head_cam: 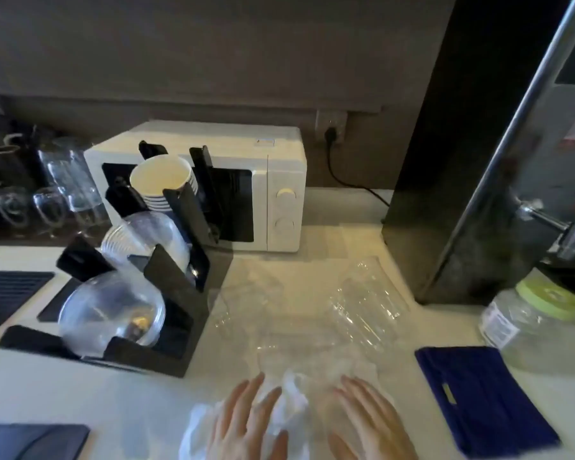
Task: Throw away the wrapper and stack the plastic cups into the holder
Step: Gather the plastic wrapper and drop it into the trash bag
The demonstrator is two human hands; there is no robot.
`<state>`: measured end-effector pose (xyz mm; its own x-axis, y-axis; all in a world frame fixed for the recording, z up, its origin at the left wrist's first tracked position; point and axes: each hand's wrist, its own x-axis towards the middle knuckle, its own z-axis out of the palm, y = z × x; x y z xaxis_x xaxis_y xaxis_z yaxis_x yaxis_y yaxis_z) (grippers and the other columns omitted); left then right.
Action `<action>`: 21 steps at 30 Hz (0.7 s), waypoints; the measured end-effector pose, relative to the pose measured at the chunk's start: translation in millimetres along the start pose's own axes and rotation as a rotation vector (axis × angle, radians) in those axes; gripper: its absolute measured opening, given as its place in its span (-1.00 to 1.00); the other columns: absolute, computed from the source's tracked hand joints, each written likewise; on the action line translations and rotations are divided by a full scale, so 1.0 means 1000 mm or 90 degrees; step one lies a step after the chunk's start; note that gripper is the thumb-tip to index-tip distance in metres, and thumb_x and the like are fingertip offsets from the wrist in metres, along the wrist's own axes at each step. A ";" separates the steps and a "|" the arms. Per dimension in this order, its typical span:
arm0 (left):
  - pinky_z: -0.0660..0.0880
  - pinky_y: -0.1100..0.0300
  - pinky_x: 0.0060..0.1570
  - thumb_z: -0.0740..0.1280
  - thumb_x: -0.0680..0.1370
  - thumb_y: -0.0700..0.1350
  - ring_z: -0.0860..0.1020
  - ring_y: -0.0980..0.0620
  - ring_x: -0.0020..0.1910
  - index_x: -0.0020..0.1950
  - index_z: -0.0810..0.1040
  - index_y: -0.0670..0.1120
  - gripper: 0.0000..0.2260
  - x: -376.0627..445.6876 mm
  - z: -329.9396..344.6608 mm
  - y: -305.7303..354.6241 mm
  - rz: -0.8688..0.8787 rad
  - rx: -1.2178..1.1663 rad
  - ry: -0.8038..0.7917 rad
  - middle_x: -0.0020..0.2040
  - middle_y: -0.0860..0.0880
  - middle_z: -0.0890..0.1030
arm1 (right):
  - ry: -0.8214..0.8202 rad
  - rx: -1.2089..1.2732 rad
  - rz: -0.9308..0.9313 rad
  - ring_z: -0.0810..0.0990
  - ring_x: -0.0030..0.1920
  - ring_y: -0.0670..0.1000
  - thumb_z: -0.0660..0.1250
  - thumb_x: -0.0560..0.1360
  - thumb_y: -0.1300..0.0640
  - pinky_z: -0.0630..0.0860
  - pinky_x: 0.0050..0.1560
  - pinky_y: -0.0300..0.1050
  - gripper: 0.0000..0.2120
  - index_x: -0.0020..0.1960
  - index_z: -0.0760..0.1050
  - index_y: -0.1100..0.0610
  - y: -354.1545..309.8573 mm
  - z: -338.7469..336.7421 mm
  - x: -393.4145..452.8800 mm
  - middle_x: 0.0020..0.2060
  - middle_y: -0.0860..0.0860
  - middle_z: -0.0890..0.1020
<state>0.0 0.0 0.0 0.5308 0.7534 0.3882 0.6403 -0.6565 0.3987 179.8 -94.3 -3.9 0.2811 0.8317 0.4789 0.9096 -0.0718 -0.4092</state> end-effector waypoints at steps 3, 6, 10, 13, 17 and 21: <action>0.57 0.02 -0.05 -0.09 0.55 0.19 0.40 0.00 0.21 0.16 0.45 0.12 -0.60 0.016 -0.008 -0.002 -0.078 0.051 -0.103 0.16 -0.01 0.64 | -0.097 -0.096 0.002 0.37 0.22 -0.04 -0.08 0.48 -0.29 0.08 0.32 -0.34 -0.50 0.15 0.43 -0.03 0.007 0.001 0.002 0.17 0.01 0.61; 0.51 -0.06 0.08 0.09 0.49 0.08 0.56 -0.16 0.19 0.11 0.58 0.05 -0.65 0.000 0.002 -0.004 -0.098 0.059 -0.141 0.20 -0.07 0.62 | -0.159 -0.087 0.054 0.30 0.27 -0.03 -0.11 0.51 -0.27 0.13 0.29 -0.25 -0.46 0.18 0.48 0.00 0.007 0.010 -0.014 0.21 0.03 0.59; 0.45 0.06 0.15 0.15 0.44 0.04 0.57 -0.12 0.16 0.07 0.61 0.03 -0.67 -0.007 -0.002 -0.005 -0.124 0.045 -0.142 0.16 -0.04 0.64 | -0.140 -0.038 0.093 0.45 0.22 -0.02 0.12 0.47 -0.15 0.27 0.27 -0.24 -0.61 0.11 0.56 0.02 0.003 0.006 -0.011 0.17 0.01 0.61; 0.52 0.02 -0.08 0.17 0.45 0.02 0.60 -0.07 0.04 0.00 0.63 0.01 -0.71 -0.010 -0.012 -0.001 -0.148 -0.008 -0.122 0.05 0.00 0.67 | -0.114 -0.008 0.099 0.60 -0.01 0.00 0.23 0.44 -0.02 0.51 0.06 -0.12 -0.76 -0.03 0.61 0.03 -0.003 0.002 -0.007 -0.05 -0.04 0.67; 0.46 0.17 -0.17 0.19 0.45 0.00 0.61 -0.04 -0.12 -0.05 0.65 -0.05 -0.72 -0.013 -0.026 -0.008 -0.182 -0.070 -0.057 -0.04 -0.01 0.68 | -0.109 0.036 0.111 0.59 -0.17 -0.01 0.41 0.37 0.18 0.58 -0.23 -0.03 -0.84 -0.06 0.57 0.04 -0.013 -0.005 0.001 -0.21 -0.07 0.64; 0.34 0.53 -0.21 0.32 0.48 -0.04 0.56 0.11 -0.21 -0.01 0.63 -0.04 -0.83 -0.020 -0.057 -0.008 -0.291 -0.222 0.044 -0.06 0.05 0.62 | -0.094 0.203 0.151 0.59 -0.14 -0.14 0.43 0.36 0.26 0.52 -0.20 -0.25 -0.79 -0.04 0.56 0.08 -0.042 -0.012 0.008 -0.20 -0.19 0.61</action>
<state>-47.4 -11.7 35.8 0.1990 0.9668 0.1605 0.5691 -0.2474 0.7842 147.3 -91.2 26.2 0.4039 0.8840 0.2352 0.6784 -0.1170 -0.7253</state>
